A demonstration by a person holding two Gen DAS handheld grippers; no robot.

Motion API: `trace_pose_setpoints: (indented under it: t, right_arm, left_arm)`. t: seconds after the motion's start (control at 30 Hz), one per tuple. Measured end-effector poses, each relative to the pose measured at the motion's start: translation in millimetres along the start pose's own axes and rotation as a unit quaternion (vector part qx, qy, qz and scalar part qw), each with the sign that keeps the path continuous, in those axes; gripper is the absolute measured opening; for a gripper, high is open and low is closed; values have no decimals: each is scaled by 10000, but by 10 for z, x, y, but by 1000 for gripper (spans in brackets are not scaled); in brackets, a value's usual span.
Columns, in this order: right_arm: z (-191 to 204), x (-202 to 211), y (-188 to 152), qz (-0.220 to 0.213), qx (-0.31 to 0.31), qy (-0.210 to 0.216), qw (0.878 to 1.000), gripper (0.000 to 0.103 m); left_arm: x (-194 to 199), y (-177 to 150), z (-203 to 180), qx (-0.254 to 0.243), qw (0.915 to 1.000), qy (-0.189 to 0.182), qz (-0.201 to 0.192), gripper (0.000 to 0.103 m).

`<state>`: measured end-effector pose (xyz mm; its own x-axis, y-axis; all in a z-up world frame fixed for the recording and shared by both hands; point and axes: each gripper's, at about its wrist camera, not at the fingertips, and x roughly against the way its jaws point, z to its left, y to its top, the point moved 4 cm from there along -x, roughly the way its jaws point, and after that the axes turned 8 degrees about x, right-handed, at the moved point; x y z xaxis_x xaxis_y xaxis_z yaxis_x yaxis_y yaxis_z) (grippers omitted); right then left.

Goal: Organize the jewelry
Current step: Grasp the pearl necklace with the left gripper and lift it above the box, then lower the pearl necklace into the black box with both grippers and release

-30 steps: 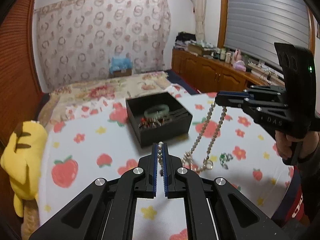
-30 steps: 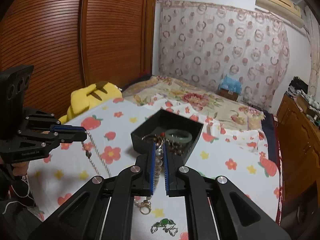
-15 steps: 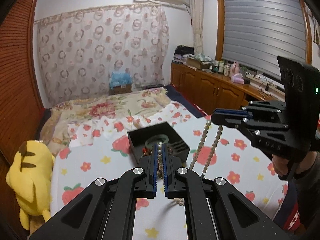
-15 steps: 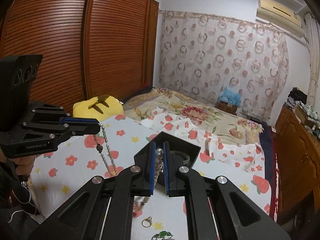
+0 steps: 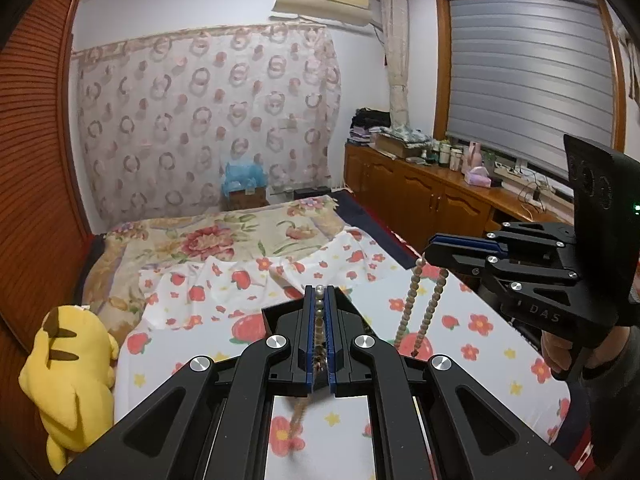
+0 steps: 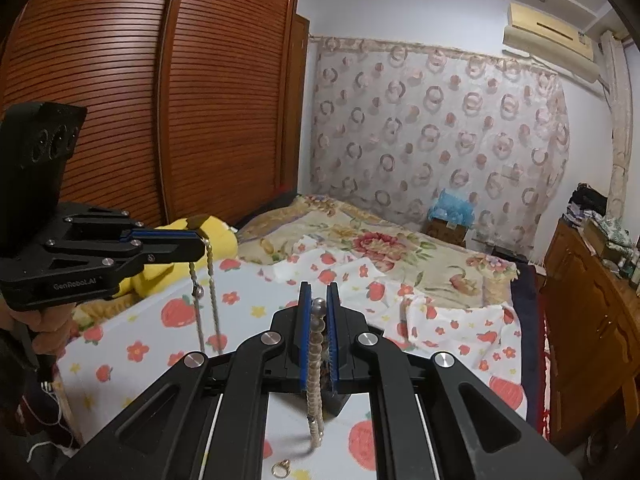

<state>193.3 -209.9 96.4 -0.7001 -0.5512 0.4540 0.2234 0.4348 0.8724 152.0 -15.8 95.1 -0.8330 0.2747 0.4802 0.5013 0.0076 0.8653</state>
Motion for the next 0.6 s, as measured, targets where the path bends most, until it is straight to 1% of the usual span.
trace_pose_setpoints:
  t: [0.1,0.27,0.4,0.5,0.6]
  right_arm:
    - [-83,-8,100,-72,-27,-97,9999,9]
    - [-286,-69,323,-284,-304,-323,9986,9]
    - [-417,-171,436,-395,-496,-397,9972,9]
    - [-474,-305,433,-343,-557,-388,9971,9]
    - [-460,-475,312,-109,-560,-331,9978,9]
  left_arm:
    - [-26,106,3,-30,10000,46,-57,4]
    - [-57,310,39,149,9997,23,-170,4]
    - [-81,435,24,207,9994,-16,-271,4]
    - [-124,473,12,201,9994,16,-275,4]
    - [-162,501,29,205,9993,62,-310,4]
